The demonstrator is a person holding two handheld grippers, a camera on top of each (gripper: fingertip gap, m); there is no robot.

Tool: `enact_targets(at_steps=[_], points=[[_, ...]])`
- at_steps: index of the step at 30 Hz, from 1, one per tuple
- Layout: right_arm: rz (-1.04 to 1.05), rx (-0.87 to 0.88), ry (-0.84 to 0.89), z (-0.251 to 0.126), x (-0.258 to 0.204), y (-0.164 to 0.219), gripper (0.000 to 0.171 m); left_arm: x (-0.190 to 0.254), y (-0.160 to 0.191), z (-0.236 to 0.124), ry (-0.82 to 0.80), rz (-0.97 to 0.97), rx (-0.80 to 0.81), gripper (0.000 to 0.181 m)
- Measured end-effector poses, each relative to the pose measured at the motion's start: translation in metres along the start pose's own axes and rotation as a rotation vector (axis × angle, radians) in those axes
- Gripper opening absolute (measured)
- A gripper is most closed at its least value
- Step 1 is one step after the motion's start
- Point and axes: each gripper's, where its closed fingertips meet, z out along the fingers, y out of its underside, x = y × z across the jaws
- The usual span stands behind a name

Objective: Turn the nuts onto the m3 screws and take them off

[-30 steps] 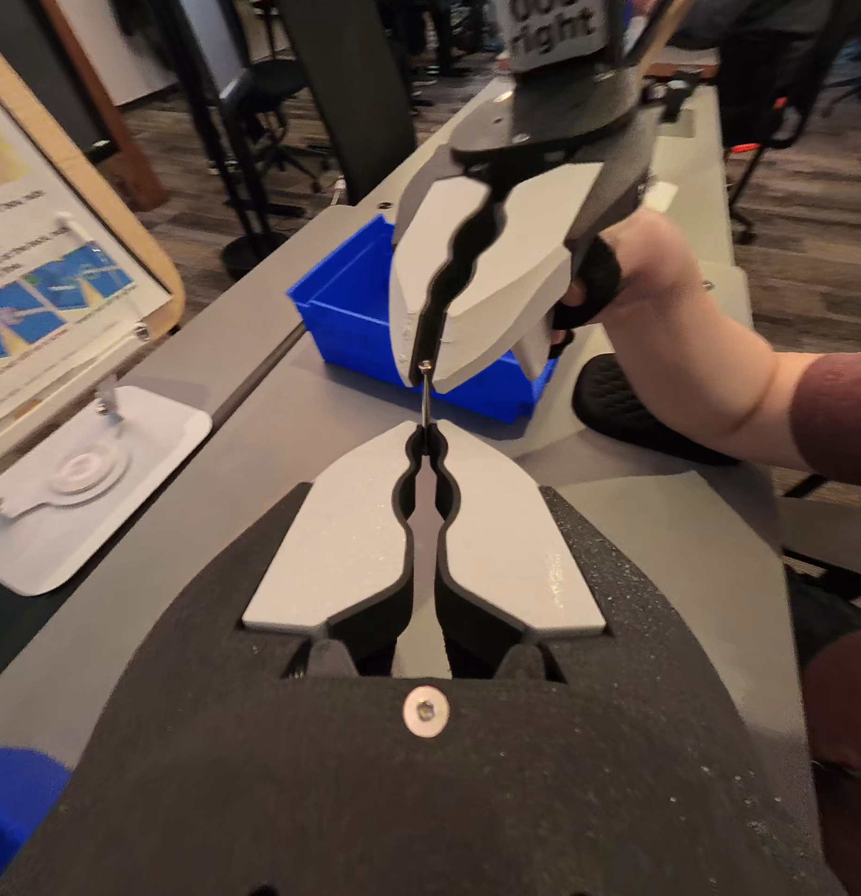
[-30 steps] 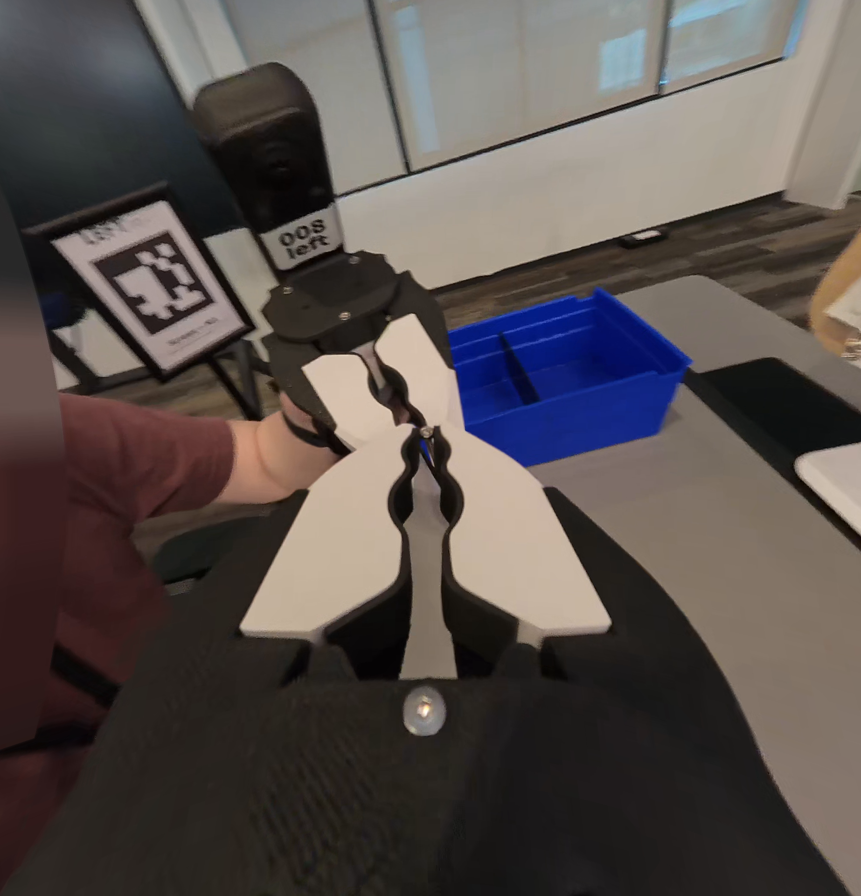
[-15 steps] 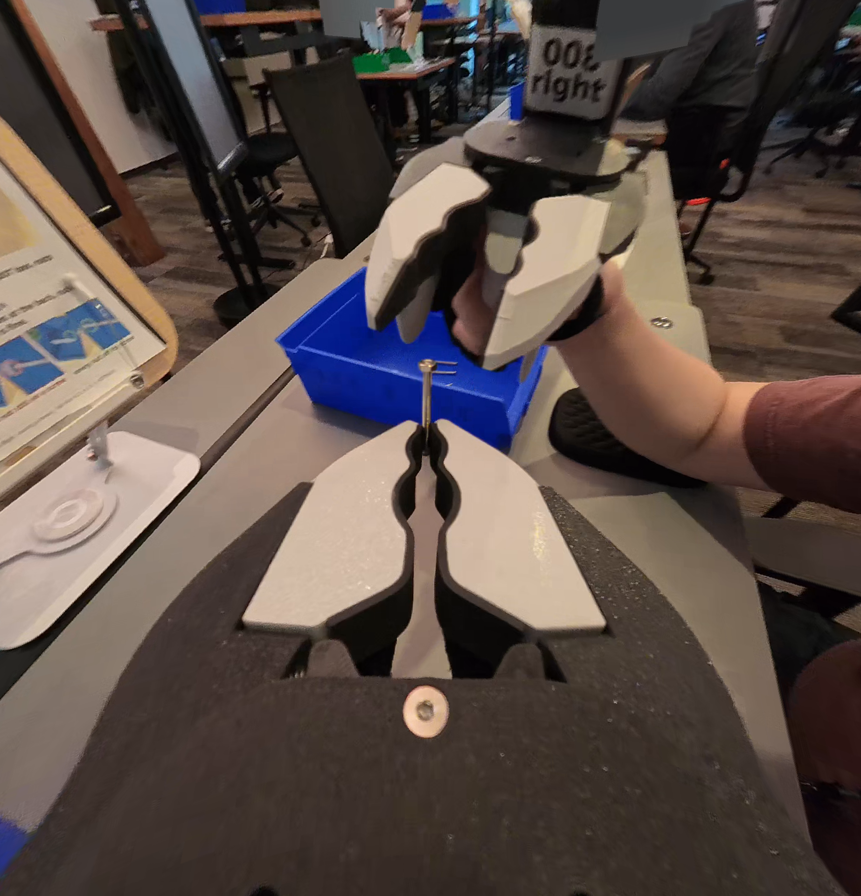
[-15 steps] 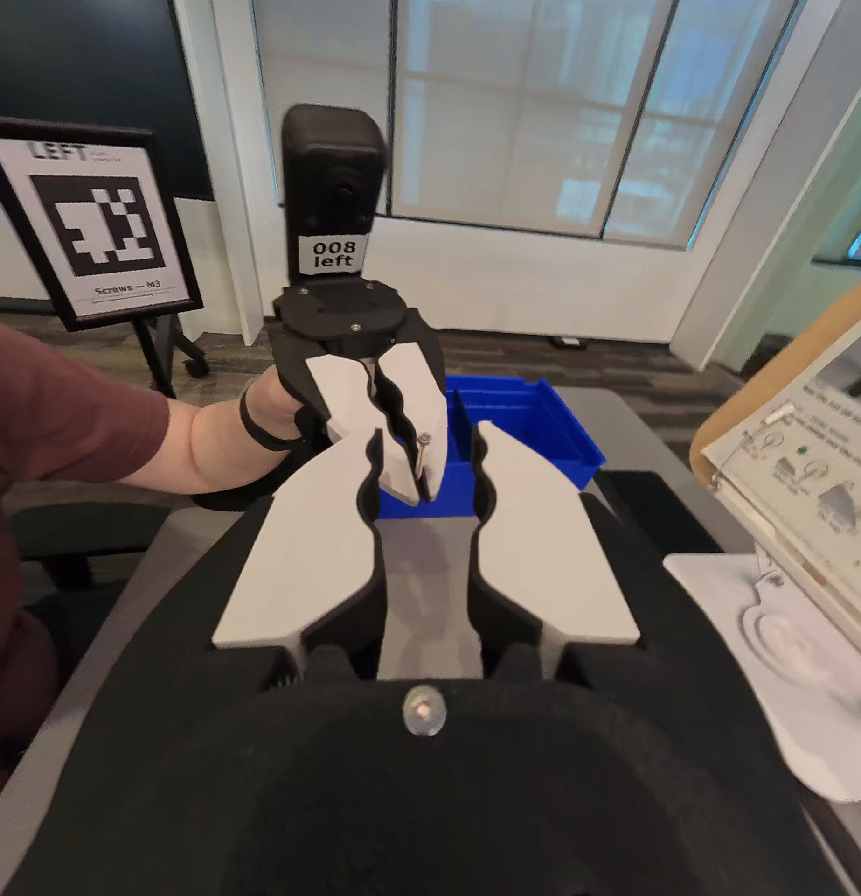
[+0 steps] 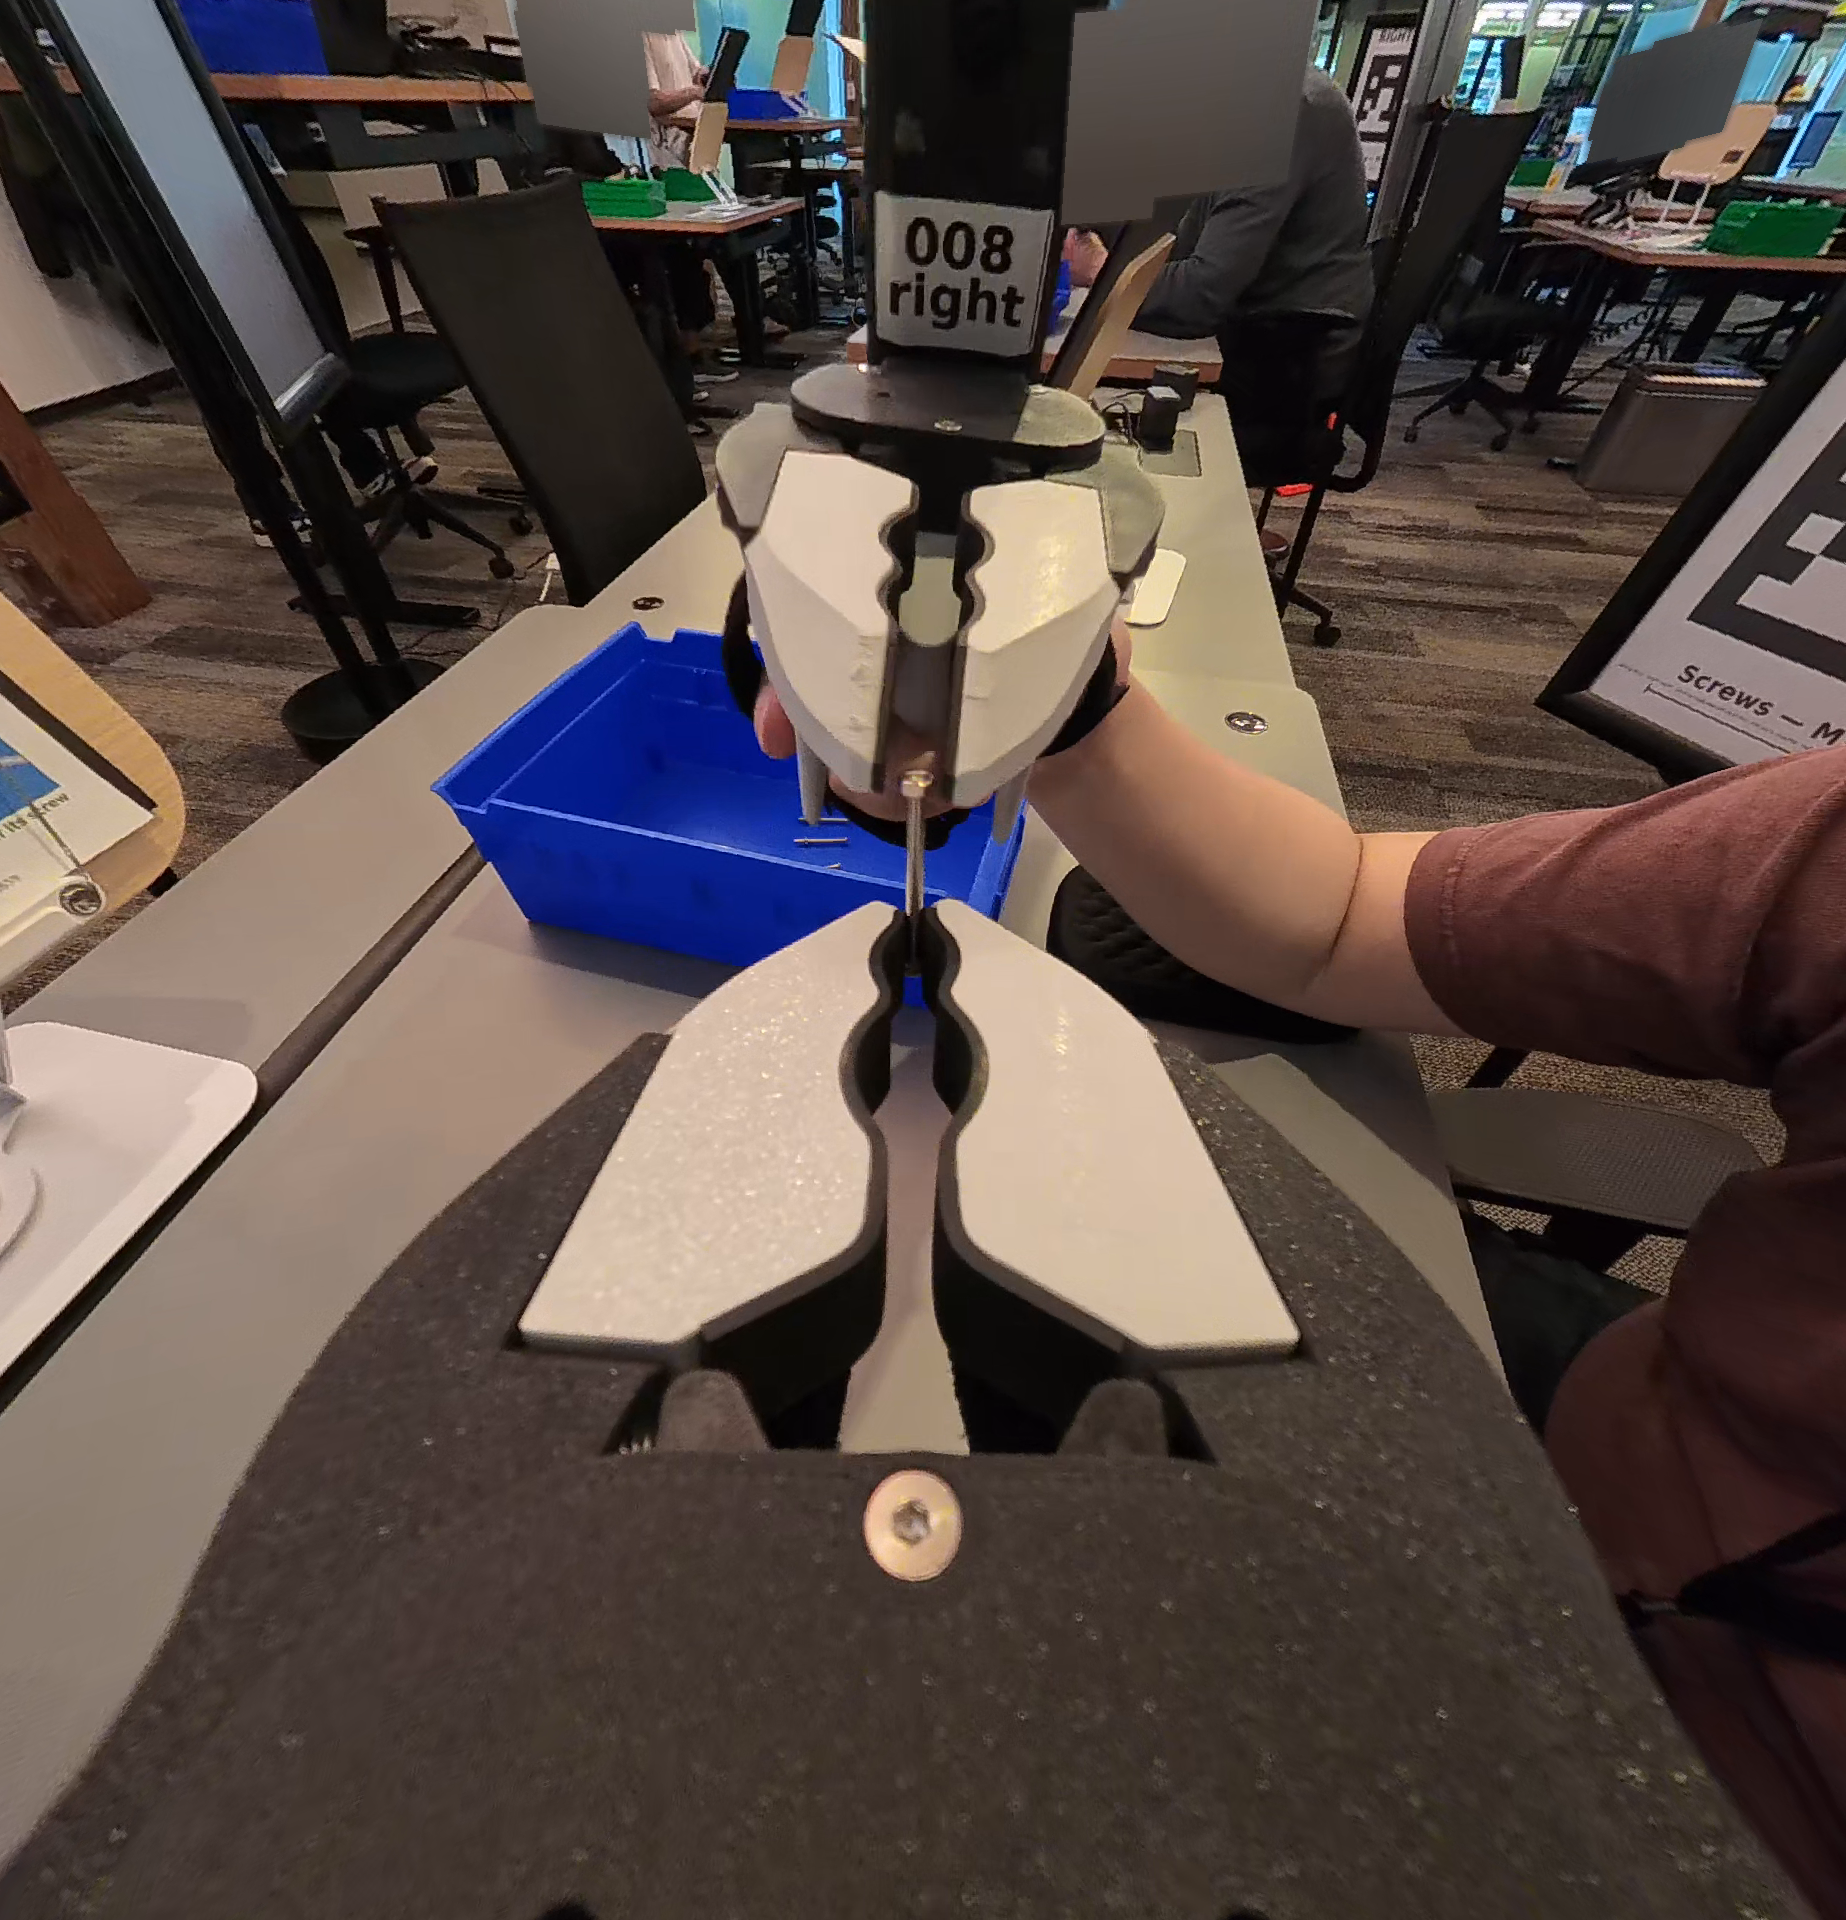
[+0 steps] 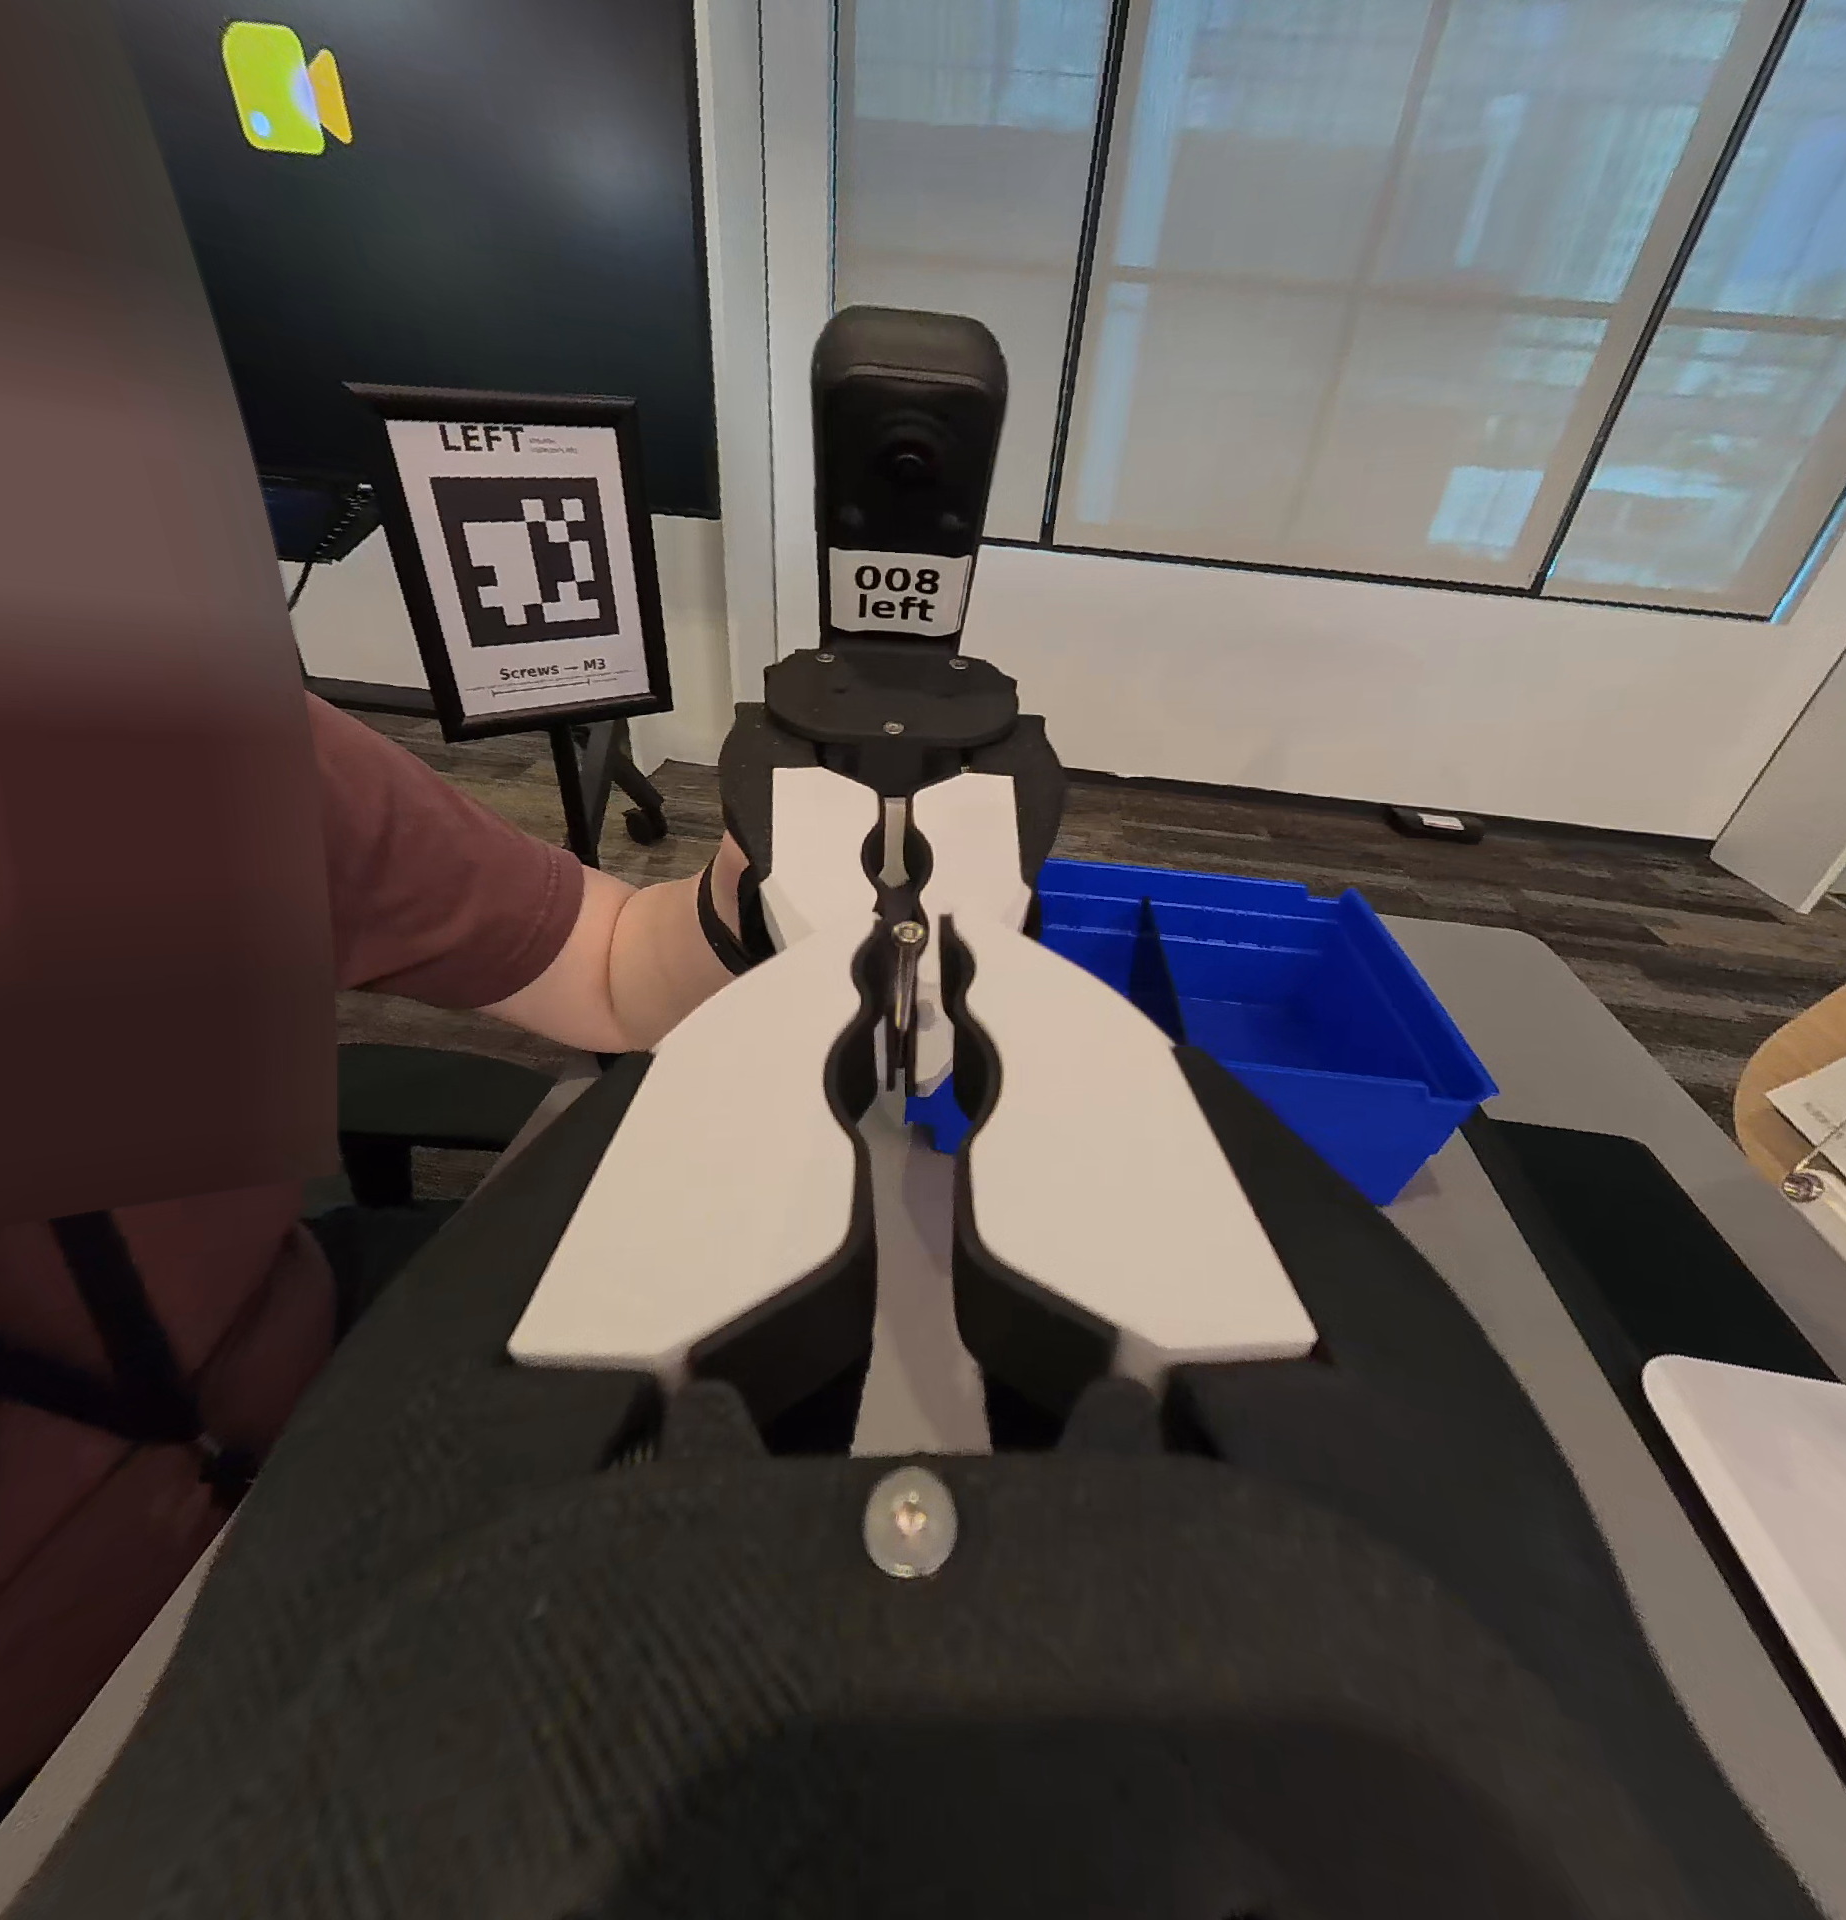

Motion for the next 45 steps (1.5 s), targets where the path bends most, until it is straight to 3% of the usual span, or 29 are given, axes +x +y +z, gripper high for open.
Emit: enact_targets(at_steps=[7, 15, 18, 21, 29, 35, 37, 43, 45], points=[[0.021, -0.015, 0.025, 0.003, 0.004, 0.003, 0.006, -0.007, 0.001, -0.001, -0.057, 0.014, -0.009, 0.002], [0.251, 0.003, 0.308, 0.014, 0.041, 0.014, 0.006, -0.049, 0.011, -0.009, -0.35, 0.06, -0.067, 0.002], [0.209, -0.021, 0.314, 0.013, 0.04, 0.015, 0.008, -0.047, 0.011, -0.008, -0.33, 0.05, -0.067, 0.002], [0.12, -0.005, 0.254, 0.01, 0.033, 0.006, 0.028, -0.041, 0.008, -0.008, -0.282, 0.03, -0.044, 0.002], [0.057, 0.042, 0.078, 0.013, 0.011, 0.0, 0.037, -0.024, 0.0, -0.006, -0.164, 0.003, 0.008, 0.002], [-0.002, -0.038, 0.115, 0.013, 0.009, 0.005, 0.037, -0.03, -0.002, -0.011, -0.187, -0.008, 0.019, 0.002], [-0.028, -0.04, 0.127, 0.01, 0.008, 0.002, 0.028, -0.032, -0.002, -0.013, -0.201, -0.008, 0.021, 0.002], [0.007, 0.007, 0.198, 0.008, 0.021, -0.002, 0.026, -0.023, -0.002, -0.009, -0.151, -0.014, 0.028, 0.002], [0.031, 0.013, 0.183, 0.009, 0.022, 0.0, 0.016, -0.021, -0.002, -0.007, -0.147, -0.005, 0.022, 0.002]])
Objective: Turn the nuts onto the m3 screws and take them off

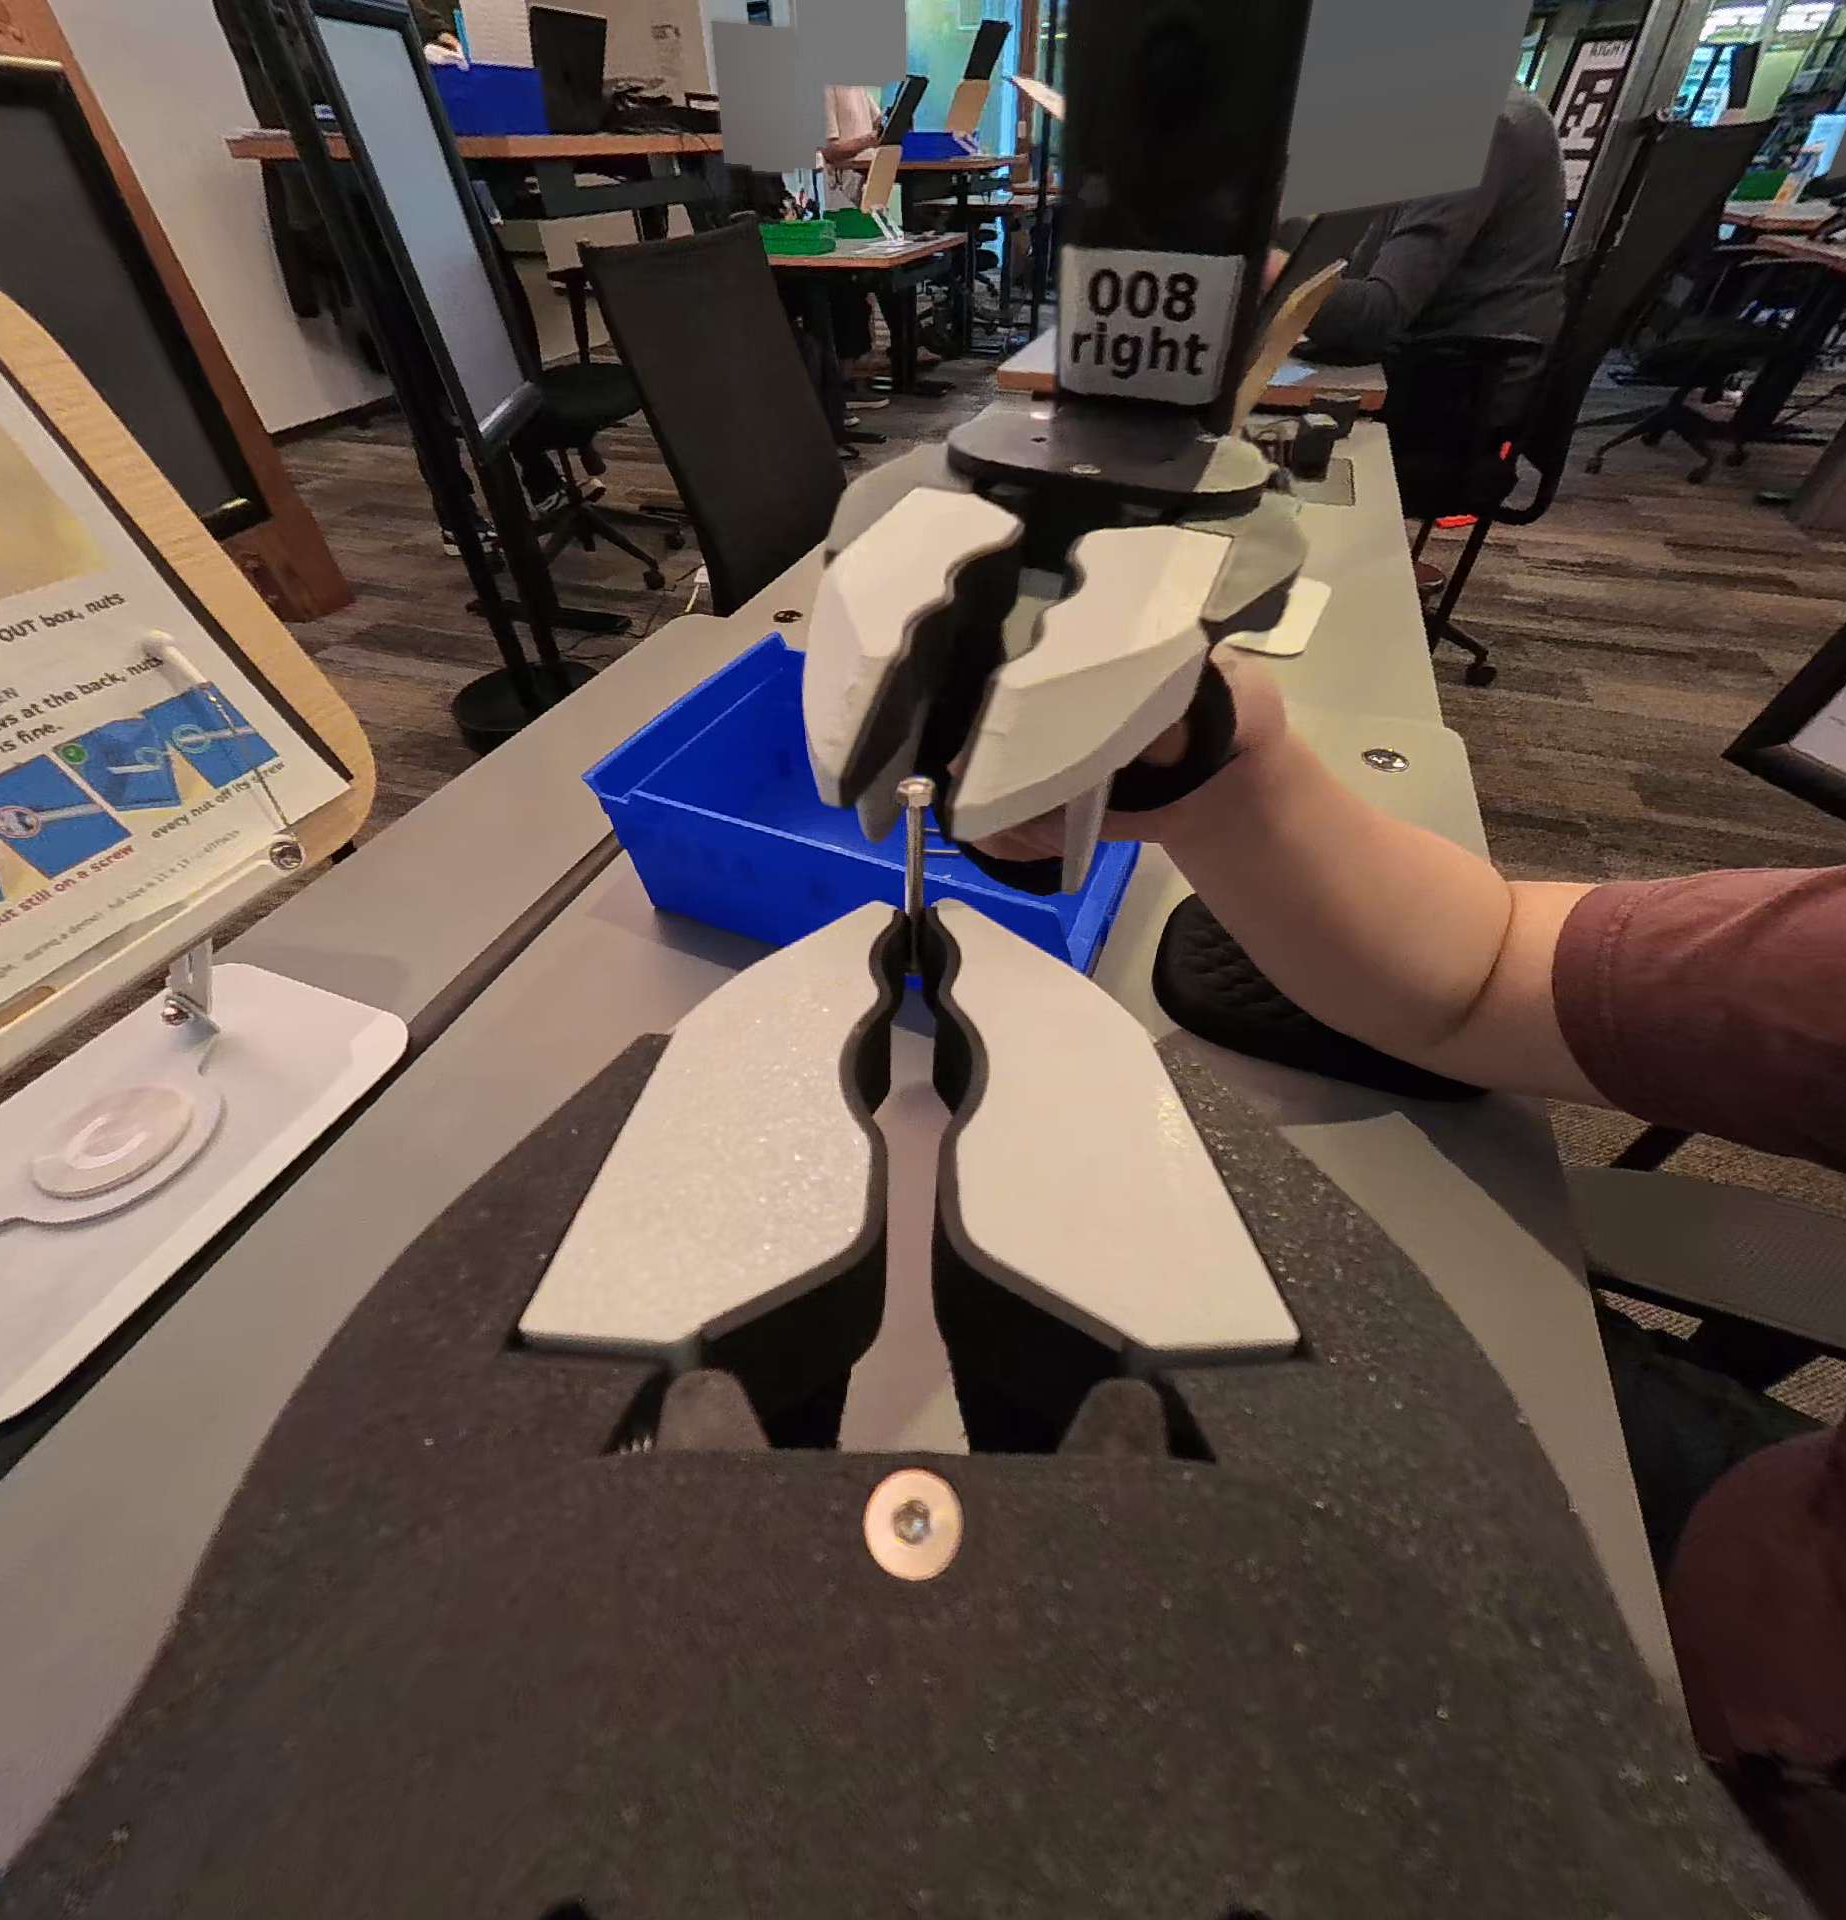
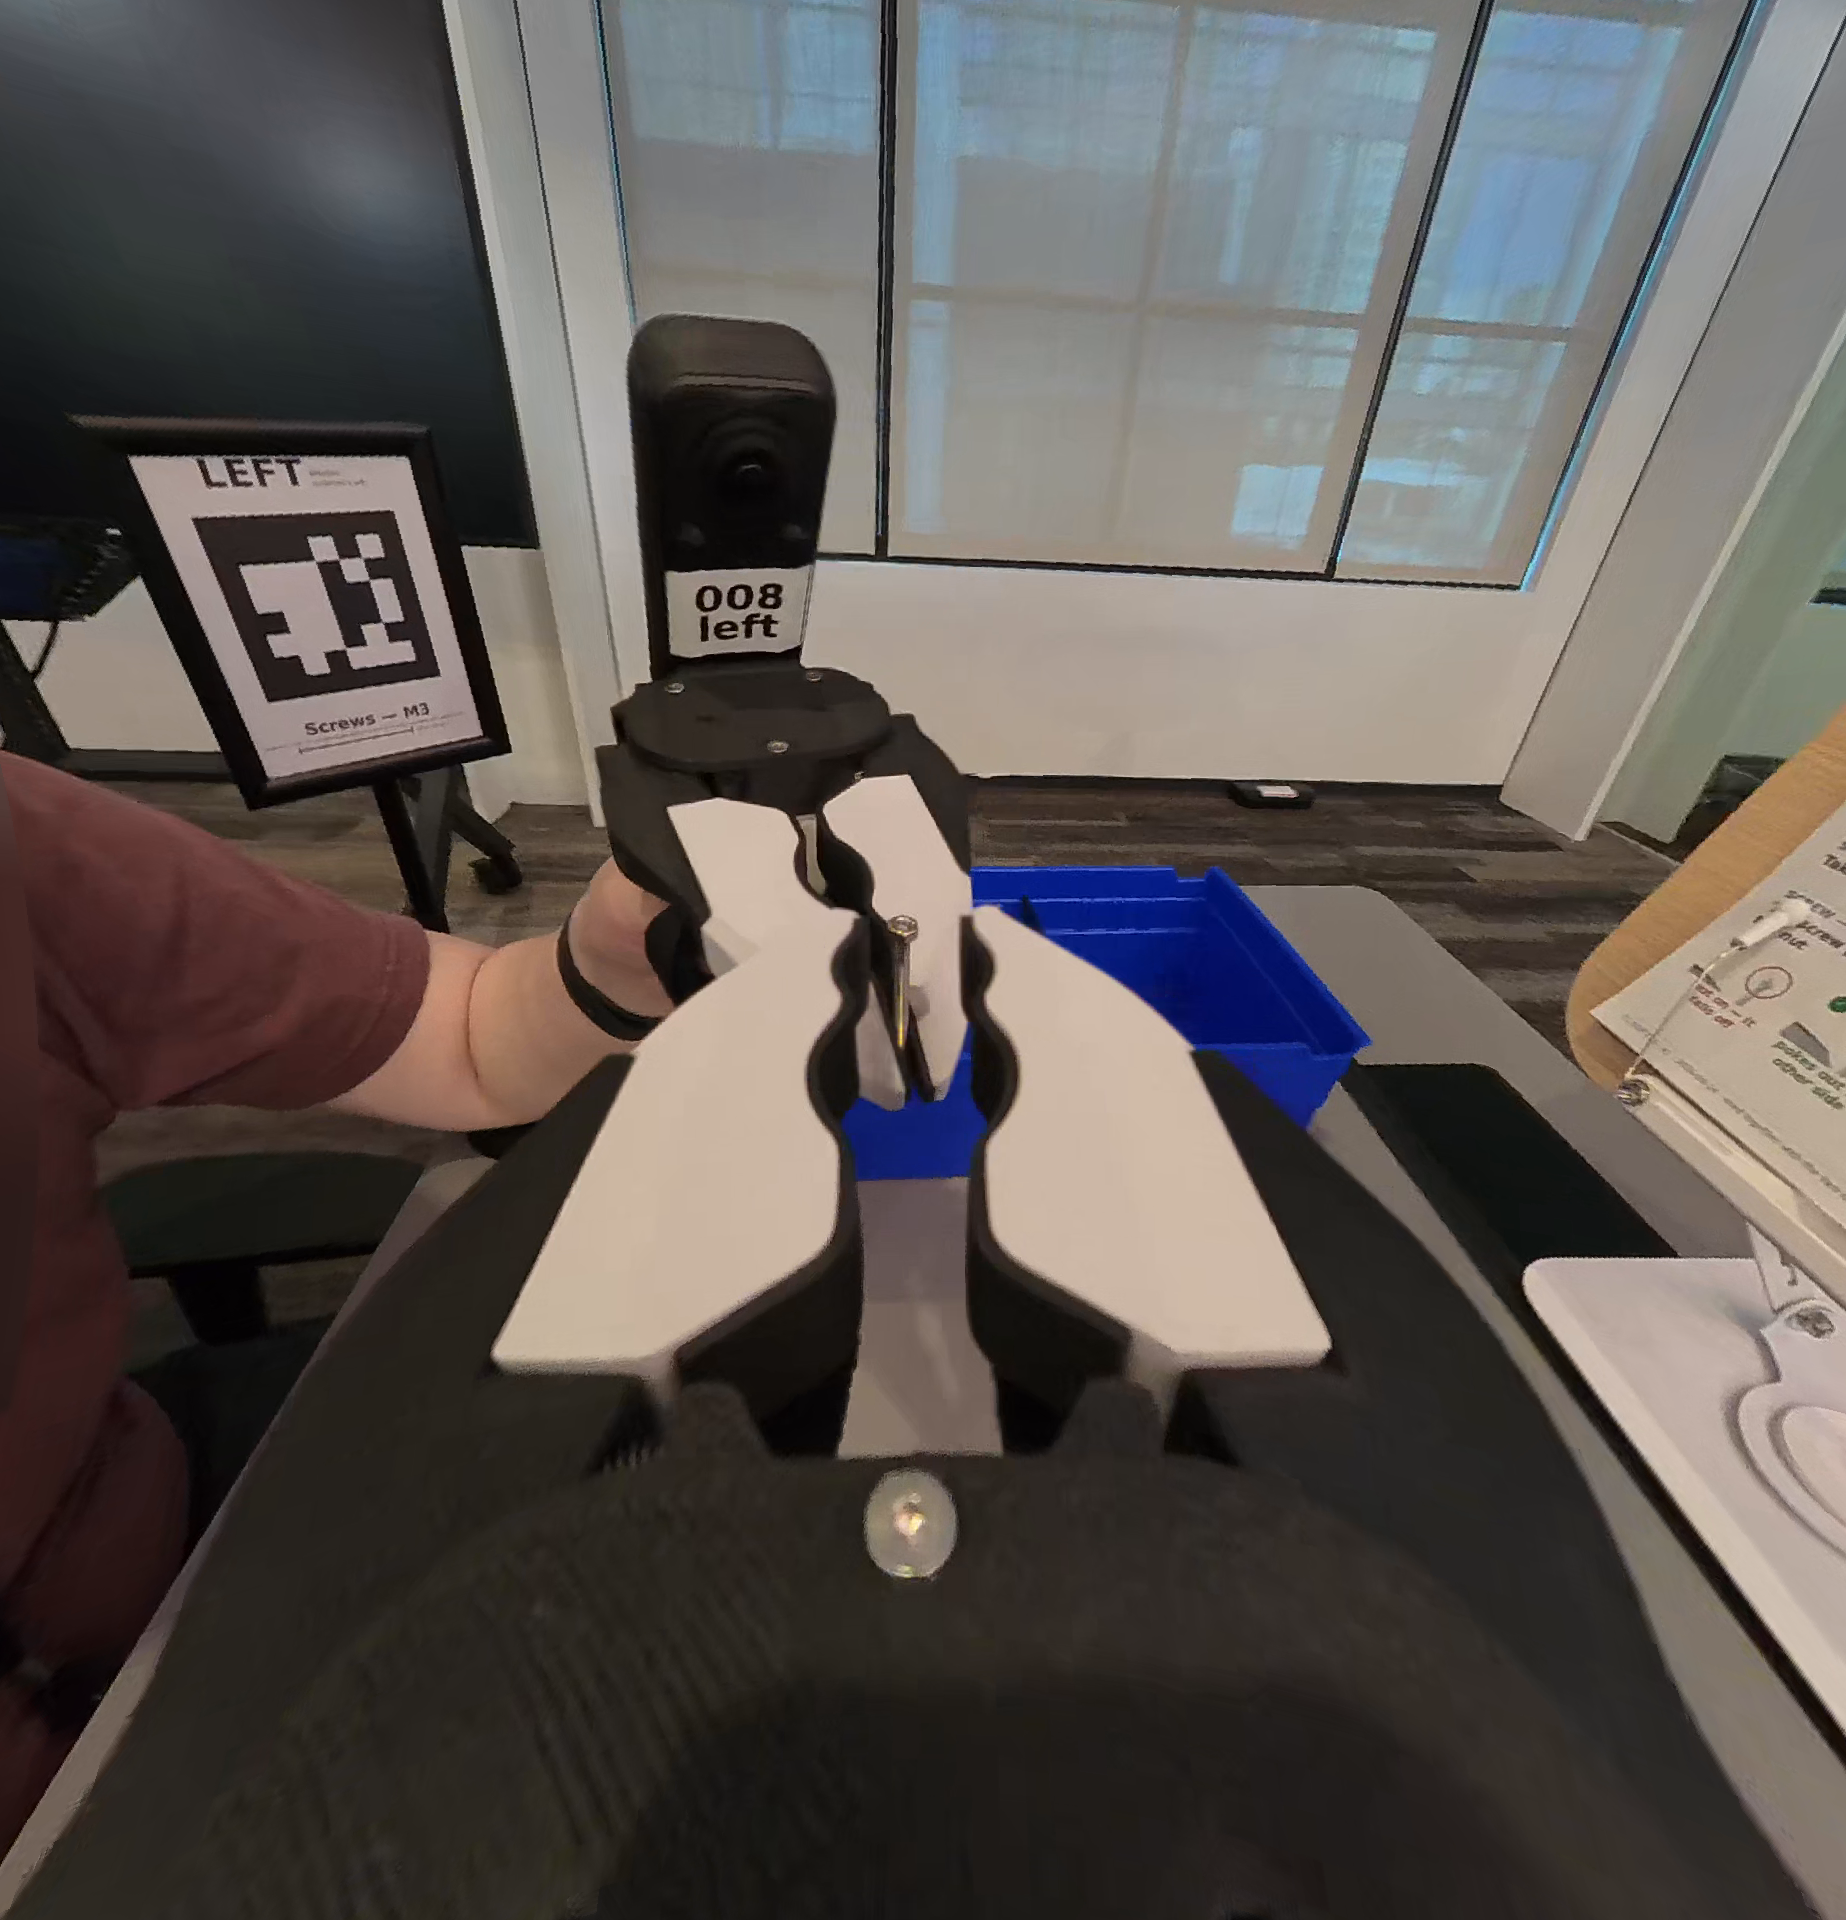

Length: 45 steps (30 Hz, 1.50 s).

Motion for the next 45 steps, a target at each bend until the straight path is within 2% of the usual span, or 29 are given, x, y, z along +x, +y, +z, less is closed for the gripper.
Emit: enact_targets(at_steps=[2, 6, 16, 19, 22, 26, 33, 42, 45], points=[[0.008, -0.002, -0.041, 0.0, -0.004, 0.001, 0.007, 0.003, 0.0, 0.001, 0.013, 0.0, 0.0, 0.002], [0.008, 0.007, -0.134, -0.003, -0.016, 0.0, 0.006, 0.017, -0.001, -0.001, 0.112, -0.009, -0.006, 0.002], [0.097, -0.027, -0.683, -0.029, -0.086, 0.008, 0.006, 0.097, 0.01, -0.009, 0.632, -0.046, -0.088, 0.002], [0.14, -0.009, -0.8, -0.034, -0.098, 0.007, 0.006, 0.108, 0.01, -0.012, 0.719, -0.069, -0.089, 0.002], [0.176, -0.006, -0.839, -0.034, -0.1, 0.009, 0.006, 0.109, 0.012, -0.012, 0.725, -0.067, -0.096, 0.002], [0.188, -0.004, -0.778, -0.03, -0.091, 0.007, 0.006, 0.098, 0.01, -0.01, 0.653, -0.057, -0.09, 0.002], [0.211, -0.118, -0.567, -0.023, -0.067, 0.015, 0.006, 0.073, 0.015, -0.003, 0.499, -0.064, -0.122, 0.002], [0.36, -0.162, -0.132, -0.005, -0.009, 0.024, 0.006, 0.01, 0.021, 0.004, 0.137, -0.087, -0.137, 0.002], [0.322, -0.165, -0.084, -0.003, -0.004, 0.025, 0.006, 0.006, 0.021, 0.005, 0.108, -0.073, -0.135, 0.002]])
